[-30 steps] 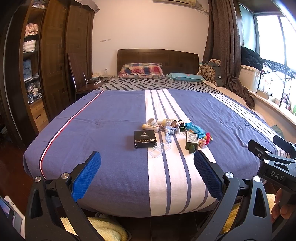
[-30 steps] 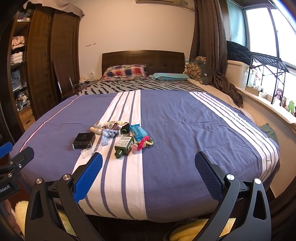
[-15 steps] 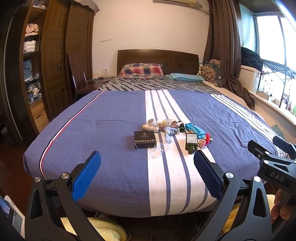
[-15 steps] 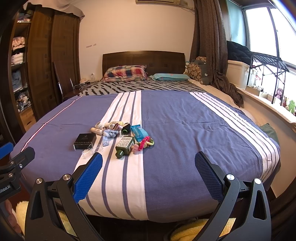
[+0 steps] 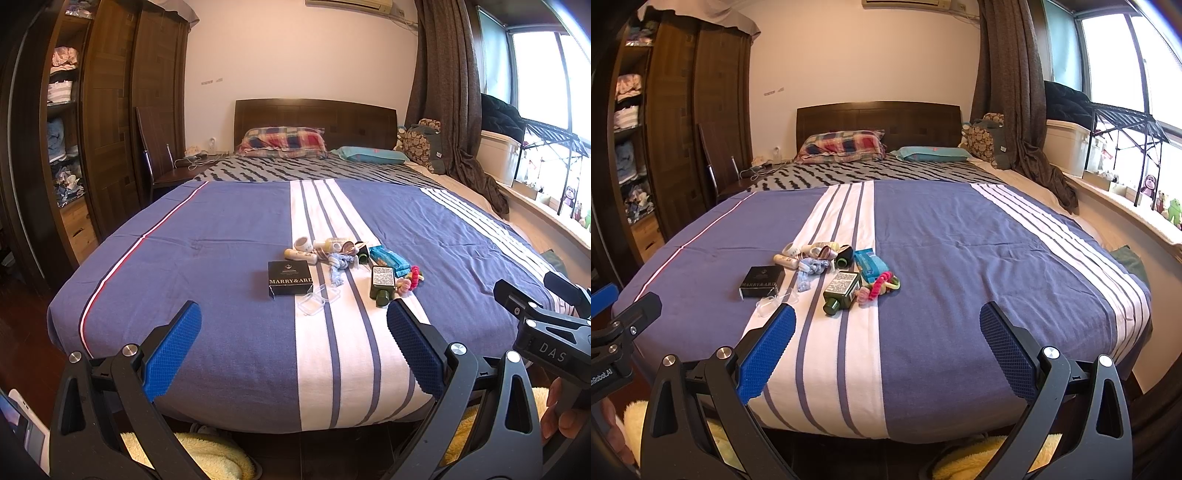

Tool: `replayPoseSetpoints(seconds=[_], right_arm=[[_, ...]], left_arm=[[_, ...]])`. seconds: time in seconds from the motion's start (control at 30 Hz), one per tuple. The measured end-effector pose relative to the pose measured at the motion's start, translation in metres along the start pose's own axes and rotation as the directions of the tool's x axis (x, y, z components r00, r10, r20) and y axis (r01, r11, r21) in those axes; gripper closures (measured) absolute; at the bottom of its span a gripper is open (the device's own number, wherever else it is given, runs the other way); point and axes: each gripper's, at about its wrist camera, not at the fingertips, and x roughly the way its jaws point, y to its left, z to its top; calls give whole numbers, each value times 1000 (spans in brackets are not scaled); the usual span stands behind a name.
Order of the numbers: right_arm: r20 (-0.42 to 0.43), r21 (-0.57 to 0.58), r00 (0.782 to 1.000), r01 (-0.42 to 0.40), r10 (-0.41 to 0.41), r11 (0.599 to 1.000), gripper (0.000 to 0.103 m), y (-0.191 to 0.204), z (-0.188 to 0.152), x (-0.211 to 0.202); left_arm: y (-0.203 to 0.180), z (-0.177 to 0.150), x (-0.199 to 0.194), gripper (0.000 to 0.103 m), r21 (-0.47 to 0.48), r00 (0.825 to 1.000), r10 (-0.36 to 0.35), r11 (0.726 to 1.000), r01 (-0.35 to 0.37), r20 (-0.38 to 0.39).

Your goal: Collect trash

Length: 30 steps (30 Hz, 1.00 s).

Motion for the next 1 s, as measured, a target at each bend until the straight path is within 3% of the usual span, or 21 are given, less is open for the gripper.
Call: replayPoseSetpoints(seconds=[1.0], right_arm=[[-26, 16, 1000, 8, -7, 1000, 3, -4, -6, 11]], left_arm=[[1, -7, 17, 8, -5, 1000, 8, 1000, -8, -26]])
